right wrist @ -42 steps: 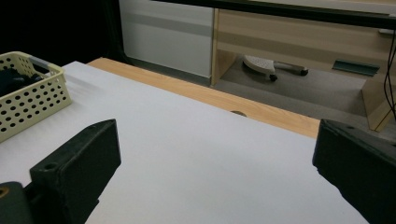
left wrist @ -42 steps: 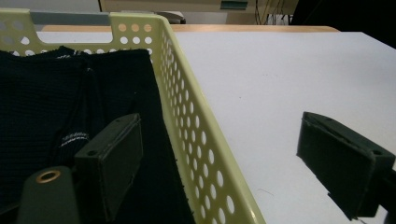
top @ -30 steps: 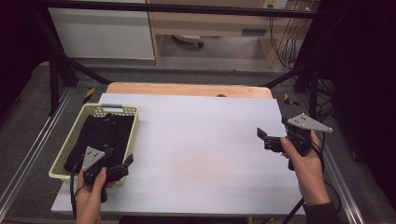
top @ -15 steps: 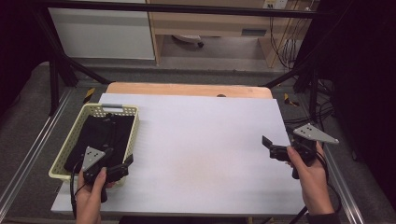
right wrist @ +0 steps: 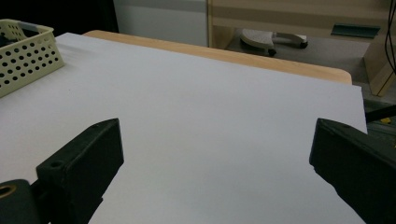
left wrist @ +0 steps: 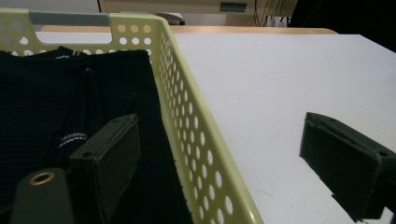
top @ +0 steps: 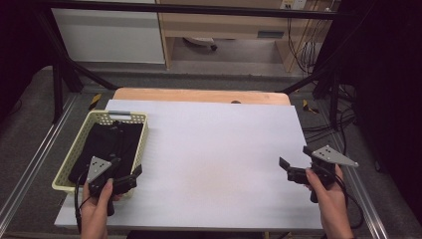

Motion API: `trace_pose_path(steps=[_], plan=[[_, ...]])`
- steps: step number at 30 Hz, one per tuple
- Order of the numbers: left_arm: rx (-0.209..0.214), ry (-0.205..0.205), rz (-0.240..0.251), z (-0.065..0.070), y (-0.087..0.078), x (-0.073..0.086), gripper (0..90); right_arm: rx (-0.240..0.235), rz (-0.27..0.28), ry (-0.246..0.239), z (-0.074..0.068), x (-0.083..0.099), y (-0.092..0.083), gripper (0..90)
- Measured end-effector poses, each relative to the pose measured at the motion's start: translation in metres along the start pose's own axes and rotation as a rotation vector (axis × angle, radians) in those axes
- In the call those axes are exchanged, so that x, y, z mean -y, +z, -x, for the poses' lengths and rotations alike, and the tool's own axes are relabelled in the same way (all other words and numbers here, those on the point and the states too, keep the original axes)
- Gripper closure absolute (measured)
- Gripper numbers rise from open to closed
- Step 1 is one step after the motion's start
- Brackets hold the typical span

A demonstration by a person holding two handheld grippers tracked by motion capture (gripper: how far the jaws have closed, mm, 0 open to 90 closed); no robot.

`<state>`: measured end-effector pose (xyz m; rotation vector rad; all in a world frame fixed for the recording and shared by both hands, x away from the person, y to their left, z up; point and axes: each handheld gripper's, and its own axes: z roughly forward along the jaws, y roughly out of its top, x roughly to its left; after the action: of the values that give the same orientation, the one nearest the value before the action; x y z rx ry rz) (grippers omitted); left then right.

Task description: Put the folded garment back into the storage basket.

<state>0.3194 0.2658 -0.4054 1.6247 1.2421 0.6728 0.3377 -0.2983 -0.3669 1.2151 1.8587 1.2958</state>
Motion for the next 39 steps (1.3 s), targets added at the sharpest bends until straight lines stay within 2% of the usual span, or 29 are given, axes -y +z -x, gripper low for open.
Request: trace_pose_path(steps=[14, 25, 39], plan=[[0.005, -0.004, 0.000, 0.000, 0.000, 0.000, 11.7, -0.015, -0.038, 0.029, -0.004, 0.028, 0.001, 3.0], [0.007, -0.005, 0.001, 0.000, 0.000, 0.000, 11.7, -0.019, -0.036, 0.064, -0.003, 0.043, -0.004, 3.3], [0.006, -0.004, 0.004, 0.000, -0.001, 0.000, 11.7, -0.059, -0.084, 0.057, -0.016, 0.064, 0.000, 3.7]])
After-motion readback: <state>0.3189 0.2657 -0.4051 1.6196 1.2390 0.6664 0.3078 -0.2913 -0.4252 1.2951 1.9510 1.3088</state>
